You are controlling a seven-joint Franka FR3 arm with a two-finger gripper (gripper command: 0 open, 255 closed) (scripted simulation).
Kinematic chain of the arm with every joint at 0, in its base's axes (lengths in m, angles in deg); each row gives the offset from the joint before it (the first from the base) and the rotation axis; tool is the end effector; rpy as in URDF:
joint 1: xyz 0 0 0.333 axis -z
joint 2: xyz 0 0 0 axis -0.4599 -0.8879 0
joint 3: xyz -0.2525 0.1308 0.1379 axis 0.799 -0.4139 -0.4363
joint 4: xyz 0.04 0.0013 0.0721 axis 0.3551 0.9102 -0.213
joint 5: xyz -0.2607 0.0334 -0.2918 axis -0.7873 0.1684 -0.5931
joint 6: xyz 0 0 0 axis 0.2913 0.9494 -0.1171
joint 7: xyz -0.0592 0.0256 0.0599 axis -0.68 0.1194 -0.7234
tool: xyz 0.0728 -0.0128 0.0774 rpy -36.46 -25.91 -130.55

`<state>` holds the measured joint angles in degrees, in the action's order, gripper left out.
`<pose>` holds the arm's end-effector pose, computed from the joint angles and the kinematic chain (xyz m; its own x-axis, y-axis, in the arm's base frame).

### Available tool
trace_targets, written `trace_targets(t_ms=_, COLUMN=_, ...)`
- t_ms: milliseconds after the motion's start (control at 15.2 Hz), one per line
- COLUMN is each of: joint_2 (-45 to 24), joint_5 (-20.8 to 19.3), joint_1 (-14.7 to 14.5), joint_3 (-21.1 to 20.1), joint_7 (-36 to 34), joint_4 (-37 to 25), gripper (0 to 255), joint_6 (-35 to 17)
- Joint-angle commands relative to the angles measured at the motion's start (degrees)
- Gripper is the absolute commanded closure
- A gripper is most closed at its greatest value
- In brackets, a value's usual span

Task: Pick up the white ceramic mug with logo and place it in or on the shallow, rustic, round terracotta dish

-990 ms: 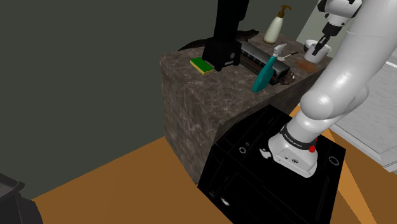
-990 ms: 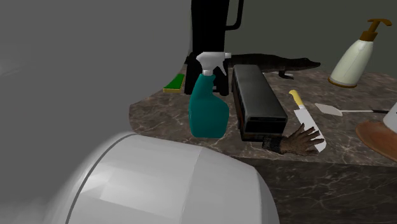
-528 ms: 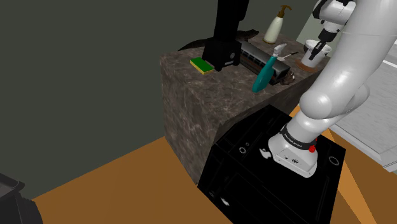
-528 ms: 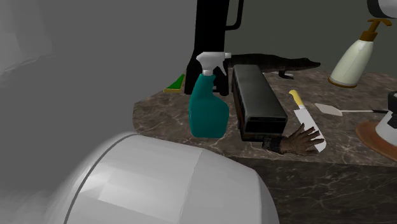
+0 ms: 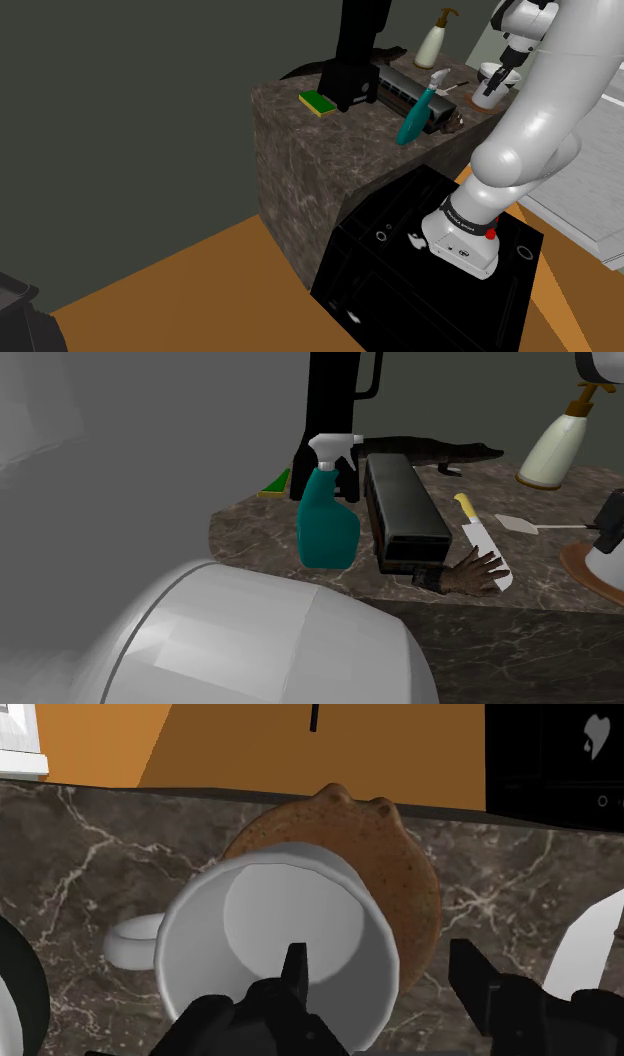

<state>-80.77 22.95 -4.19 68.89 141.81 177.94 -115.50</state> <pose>0.1518 -0.5725 0.3795 0.9966 -0.0820 0.0043 -0.0821 -0.9953 0.0509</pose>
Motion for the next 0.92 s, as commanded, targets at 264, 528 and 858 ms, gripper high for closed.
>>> trace_targets(t_ms=264, joint_2=1.32, joint_5=-1.43, joint_1=-0.79, joint_3=0.79, joint_7=-0.94, joint_4=-0.7, gripper=0, joint_6=1.47)
trace_targets(t_ms=528, joint_2=4.76, joint_5=-5.14, joint_1=-2.71, joint_3=2.55, joint_7=-3.41, joint_4=-3.12, gripper=0, joint_6=5.79)
trace_targets(t_ms=858, joint_2=4.76, joint_5=-5.15, joint_1=-2.69, joint_3=2.53, joint_7=-3.41, joint_4=-3.12, gripper=0, joint_6=5.79)
